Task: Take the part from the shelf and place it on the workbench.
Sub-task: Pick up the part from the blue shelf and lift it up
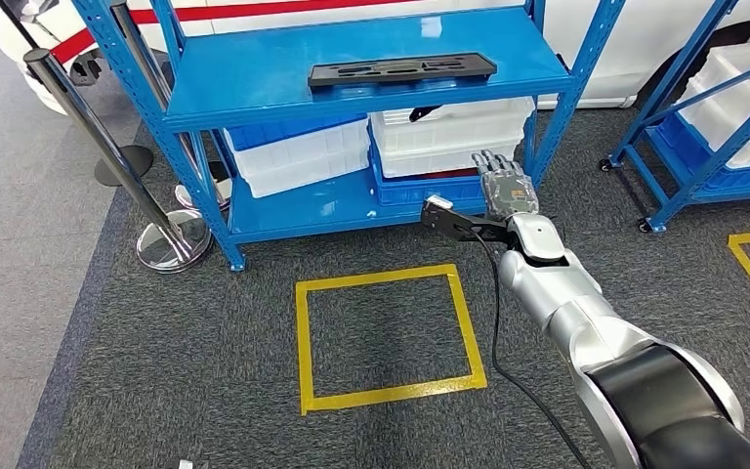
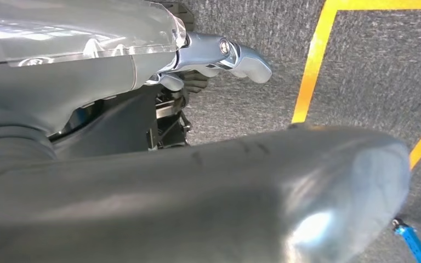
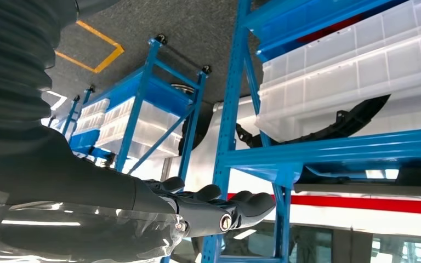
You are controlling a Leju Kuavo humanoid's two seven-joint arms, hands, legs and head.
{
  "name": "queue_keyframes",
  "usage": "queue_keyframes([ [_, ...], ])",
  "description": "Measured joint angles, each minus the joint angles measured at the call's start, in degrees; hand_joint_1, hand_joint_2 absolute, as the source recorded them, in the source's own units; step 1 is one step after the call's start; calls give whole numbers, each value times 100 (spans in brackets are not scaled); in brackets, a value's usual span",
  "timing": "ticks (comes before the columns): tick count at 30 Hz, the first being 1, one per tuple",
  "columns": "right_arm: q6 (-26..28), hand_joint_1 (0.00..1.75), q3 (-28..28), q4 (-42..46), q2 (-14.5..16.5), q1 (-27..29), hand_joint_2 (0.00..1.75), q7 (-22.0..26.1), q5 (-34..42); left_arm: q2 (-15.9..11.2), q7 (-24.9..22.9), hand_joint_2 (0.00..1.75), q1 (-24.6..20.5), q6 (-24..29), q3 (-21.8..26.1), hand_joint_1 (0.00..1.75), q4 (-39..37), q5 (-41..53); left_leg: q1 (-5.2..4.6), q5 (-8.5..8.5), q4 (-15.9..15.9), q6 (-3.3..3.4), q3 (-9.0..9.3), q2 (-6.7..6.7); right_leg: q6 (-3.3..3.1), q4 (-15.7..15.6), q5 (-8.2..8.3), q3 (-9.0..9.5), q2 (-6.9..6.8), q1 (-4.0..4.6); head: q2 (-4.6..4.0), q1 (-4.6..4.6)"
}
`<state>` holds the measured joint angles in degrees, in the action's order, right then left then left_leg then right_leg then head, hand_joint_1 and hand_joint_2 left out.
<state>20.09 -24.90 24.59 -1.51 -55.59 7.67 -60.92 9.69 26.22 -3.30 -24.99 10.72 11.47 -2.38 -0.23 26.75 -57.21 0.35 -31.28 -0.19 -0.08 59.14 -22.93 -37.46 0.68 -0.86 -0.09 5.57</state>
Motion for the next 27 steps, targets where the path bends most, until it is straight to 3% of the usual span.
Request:
queue_keyframes([
  [3, 0, 0, 0, 0, 0, -9, 175, -1, -1, -1, 1, 0, 4, -144, 13, 0, -1, -40, 0, -6, 2, -49, -3, -2, 0, 1, 6, 2, -6, -3, 0, 0],
  [5, -1, 0, -2, -3, 3, -18, 175, -2, -2, -4, 1, 0, 5, -216, 23, 0, -3, -56, -11, 2, -18, -39, -18, -1, 26, -12, 17, 9, -12, -20, 0, 0],
  [7, -2, 0, -4, 1, 9, -34, 175, -2, -2, -10, 2, 0, 0, -227, 28, 0, -4, -44, -33, 30, 18, 36, -15, 10, 91, -78, 23, 47, -16, -44, 0, 1],
  [10, -3, 0, -8, 20, 11, -80, 175, -1, -2, -11, 5, 0, 22, -215, 29, 0, -4, -6, -1, -39, 311, 164, 248, 32, 149, 71, -51, 51, -45, -36, 0, -4],
  [11, -4, 0, -10, 17, 13, -95, 175, 2, -3, -13, 3, 0, 31, -204, 29, 0, -5, 0, 12, -60, 370, 183, 337, 43, 157, 352, -153, -82, -52, -36, 0, -7],
  [13, -9, 0, -15, -7, 15, -91, 175, 6, -3, -15, -1, 0, 33, -185, 30, 0, -7, 6, 6, -21, 384, 192, 417, 54, 184, 1088, -387, -521, -46, -48, 0, -9],
  [14, -10, 0, -15, -22, 13, -73, 175, 7, -3, -16, -1, 0, 41, -182, 30, 0, -7, 9, 9, 23, 377, 185, 459, 50, 200, 1327, -400, -707, -48, -60, 0, -9],
  [15, -11, 0, -15, -35, 11, -58, 175, 7, -2, -16, -1, 0, 56, -181, 30, 0, -7, 11, 15, 78, 369, 168, 511, 39, 217, 1357, -300, -793, -51, -72, 0, -9],
  [16, -10, 0, -16, -43, 11, -53, 175, 8, -2, -16, -1, 0, 71, -180, 30, 0, -8, 13, 25, 148, 354, 143, 580, 30, 233, 1140, -83, -751, -57, -84, 0, -9],
  [18, -10, 0, -18, -52, 10, -61, 175, 13, -2, -17, 4, 0, 91, -175, 29, 0, -9, 14, 36, 324, 310, 71, 712, 23, 259, 402, 368, -455, -82, -95, -1, -10],
  [20, -14, 0, -24, -61, 10, -72, 175, 20, -1, -20, 21, 0, 80, -164, 29, 0, -11, 15, 34, 470, 262, -11, 772, 28, 199, -31, 418, -231, -84, -67, -2, -3],
  [24, -17, 0, -35, -60, 1, -94, 175, 30, 4, -21, 51, 0, 61, -116, 30, 0, -19, 21, 57, 608, 225, -137, 827, 48, -17, -45, 161, -133, -47, -27, -4, 2],
  [25, -15, 0, -35, -55, -3, -111, 175, 32, 8, -21, 54, 0, 56, -101, 30, 0, -20, 25, 64, 677, 11, -163, 731, 49, -48, -65, 117, -74, -40, -40, -3, 3],
  [27, -14, 0, -38, -50, -5, -123, 175, 34, 15, -22, 52, 0, 46, -71, 30, 0, -23, 33, 80, 862, -840, -202, 192, 44, -83, -93, 13, 67, -35, -46, -2, 5],
])
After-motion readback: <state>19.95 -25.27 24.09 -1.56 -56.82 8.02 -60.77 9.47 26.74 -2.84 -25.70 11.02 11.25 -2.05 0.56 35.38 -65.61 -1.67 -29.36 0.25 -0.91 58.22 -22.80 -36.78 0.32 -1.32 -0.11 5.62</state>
